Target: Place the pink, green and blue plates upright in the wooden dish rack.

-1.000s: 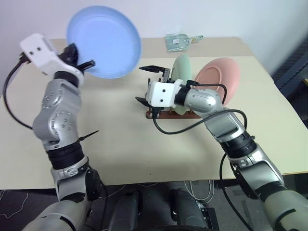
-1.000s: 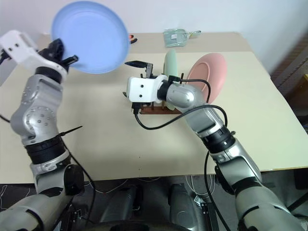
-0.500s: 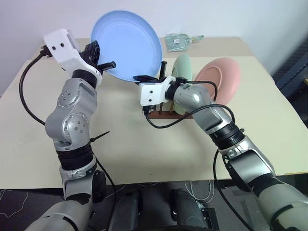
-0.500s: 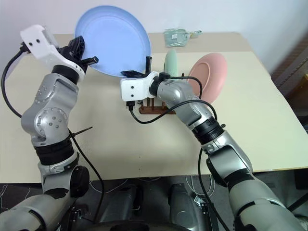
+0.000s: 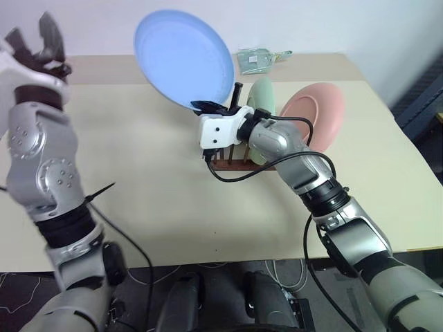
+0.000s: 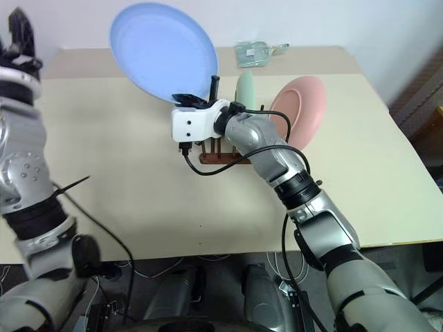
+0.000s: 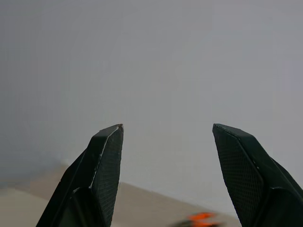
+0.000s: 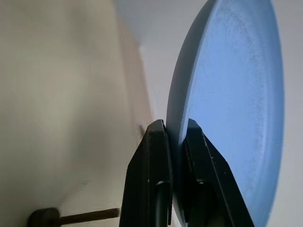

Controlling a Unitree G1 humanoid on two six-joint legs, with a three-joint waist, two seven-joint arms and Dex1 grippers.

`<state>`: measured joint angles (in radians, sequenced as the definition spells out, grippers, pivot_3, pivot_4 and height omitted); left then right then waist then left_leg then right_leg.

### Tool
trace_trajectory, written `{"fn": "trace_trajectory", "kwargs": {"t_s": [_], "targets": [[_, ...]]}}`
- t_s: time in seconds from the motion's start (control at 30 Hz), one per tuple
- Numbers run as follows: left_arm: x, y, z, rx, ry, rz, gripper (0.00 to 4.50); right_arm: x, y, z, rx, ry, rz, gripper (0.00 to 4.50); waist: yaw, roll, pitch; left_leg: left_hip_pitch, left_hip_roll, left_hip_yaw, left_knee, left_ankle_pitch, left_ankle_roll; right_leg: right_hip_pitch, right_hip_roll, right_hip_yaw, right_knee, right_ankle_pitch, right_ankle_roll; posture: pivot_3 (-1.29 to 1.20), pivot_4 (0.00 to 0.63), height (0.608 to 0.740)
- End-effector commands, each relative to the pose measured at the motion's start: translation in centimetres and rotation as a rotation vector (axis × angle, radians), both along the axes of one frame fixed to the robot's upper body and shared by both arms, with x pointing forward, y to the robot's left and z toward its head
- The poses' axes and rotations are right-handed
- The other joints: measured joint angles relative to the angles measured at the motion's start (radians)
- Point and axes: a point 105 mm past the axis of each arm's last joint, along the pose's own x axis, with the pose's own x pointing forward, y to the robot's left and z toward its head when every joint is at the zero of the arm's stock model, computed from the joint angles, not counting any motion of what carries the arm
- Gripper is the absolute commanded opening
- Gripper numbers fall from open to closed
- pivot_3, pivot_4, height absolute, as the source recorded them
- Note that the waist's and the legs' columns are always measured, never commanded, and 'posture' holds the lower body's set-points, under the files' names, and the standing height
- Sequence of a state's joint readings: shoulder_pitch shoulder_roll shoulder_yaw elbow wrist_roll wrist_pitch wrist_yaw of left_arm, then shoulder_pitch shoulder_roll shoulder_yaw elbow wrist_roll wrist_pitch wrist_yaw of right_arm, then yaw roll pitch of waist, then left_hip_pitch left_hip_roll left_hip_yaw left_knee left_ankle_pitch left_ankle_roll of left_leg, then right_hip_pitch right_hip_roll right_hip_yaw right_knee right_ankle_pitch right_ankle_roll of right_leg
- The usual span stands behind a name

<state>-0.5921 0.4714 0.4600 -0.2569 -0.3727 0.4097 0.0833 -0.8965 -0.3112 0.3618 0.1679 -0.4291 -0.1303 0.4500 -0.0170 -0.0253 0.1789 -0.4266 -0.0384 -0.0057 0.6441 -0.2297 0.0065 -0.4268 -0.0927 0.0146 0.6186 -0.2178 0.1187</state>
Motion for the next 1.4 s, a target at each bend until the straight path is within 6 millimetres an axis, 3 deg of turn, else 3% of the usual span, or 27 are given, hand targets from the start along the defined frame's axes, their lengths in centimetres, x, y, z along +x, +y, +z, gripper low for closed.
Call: {"fn": "trace_trajectory", "kwargs": {"t_s": [0.03,0.13,0.2,0.3,0.43,0.6,1.03,1.13,1.27,1.4], "targets": [[0.6,-1.3,-3.9,0.237,0.142,-0.008,3.04,-3.1,-1.0,5.4,0.332,0.029,0.137,0.00,0.004,0.000,0.000,0.000,0.000,0.000,0.000,0.000,0.000,0.000,0.000,0.000,0.000,0.000,0.000,0.00,0.150,0.738],[0.9,-3.4,-9.4,0.340,0.289,-0.096,3.04,-5.7,-1.4,6.9,0.570,0.217,0.304,0.00,0.005,0.000,0.000,0.000,0.000,-0.001,0.000,0.000,0.000,0.000,-0.001,0.000,-0.001,0.000,0.000,0.00,0.150,0.738],[0.7,-5.8,-13.3,0.375,0.360,-0.180,3.04,-7.4,-1.6,6.5,0.716,0.408,0.399,0.00,0.006,0.000,0.000,0.000,0.001,-0.001,-0.001,-0.001,0.000,0.000,-0.002,0.000,-0.001,0.000,0.000,0.00,0.150,0.738],[0.3,-8.0,-16.1,0.367,0.388,-0.262,3.04,-8.7,-1.5,5.0,0.831,0.612,0.431,0.00,0.004,0.000,0.000,0.000,0.001,-0.001,-0.002,-0.002,-0.001,-0.001,-0.006,0.000,-0.001,0.001,-0.002,0.00,0.150,0.738],[-0.3,-10.8,-17.7,0.367,0.377,-0.379,3.04,-8.9,-1.2,2.7,0.909,0.786,0.383,0.00,-0.001,0.001,-0.001,0.000,0.002,-0.001,-0.002,-0.003,-0.002,-0.002,-0.006,0.001,-0.001,0.000,-0.007,0.00,0.150,0.738],[-1.4,-13.5,-18.4,0.397,0.370,-0.519,3.04,-8.2,-1.2,1.5,0.951,0.847,0.311,0.00,-0.001,0.002,-0.001,0.000,0.002,0.000,-0.005,-0.003,-0.002,-0.003,-0.006,0.001,-0.002,0.000,-0.007,0.00,0.150,0.738],[-2.0,-14.5,-18.5,0.430,0.377,-0.583,3.04,-4.8,-2.1,-1.4,1.010,1.001,0.135,0.00,-0.001,0.002,-0.001,0.000,0.002,0.000,-0.005,-0.001,0.001,-0.003,-0.005,0.001,-0.003,0.000,-0.007,0.00,0.150,0.738],[-2.1,-14.6,-18.6,0.432,0.379,-0.588,3.07,-4.4,-2.1,-1.4,0.996,0.998,0.124,1.02,-0.001,0.002,-0.001,0.000,0.002,0.000,-0.005,-0.001,0.001,-0.003,-0.005,0.001,-0.003,0.000,-0.007,0.00,0.150,0.738],[-2.1,-14.7,-18.6,0.430,0.380,-0.593,3.07,-3.9,-2.4,-0.6,0.946,0.919,0.099,3.01,0.000,0.003,-0.001,0.000,0.002,0.000,-0.005,-0.001,0.001,-0.003,-0.005,0.001,-0.003,0.000,-0.007,0.00,0.150,0.738],[-2.1,-14.8,-18.7,0.428,0.380,-0.600,3.07,-3.6,-2.8,0.1,0.867,0.811,0.061,3.01,0.000,0.003,-0.001,0.000,0.002,0.000,-0.005,-0.001,0.001,-0.003,-0.005,0.000,-0.003,0.000,-0.007,0.00,0.150,0.738]]}}
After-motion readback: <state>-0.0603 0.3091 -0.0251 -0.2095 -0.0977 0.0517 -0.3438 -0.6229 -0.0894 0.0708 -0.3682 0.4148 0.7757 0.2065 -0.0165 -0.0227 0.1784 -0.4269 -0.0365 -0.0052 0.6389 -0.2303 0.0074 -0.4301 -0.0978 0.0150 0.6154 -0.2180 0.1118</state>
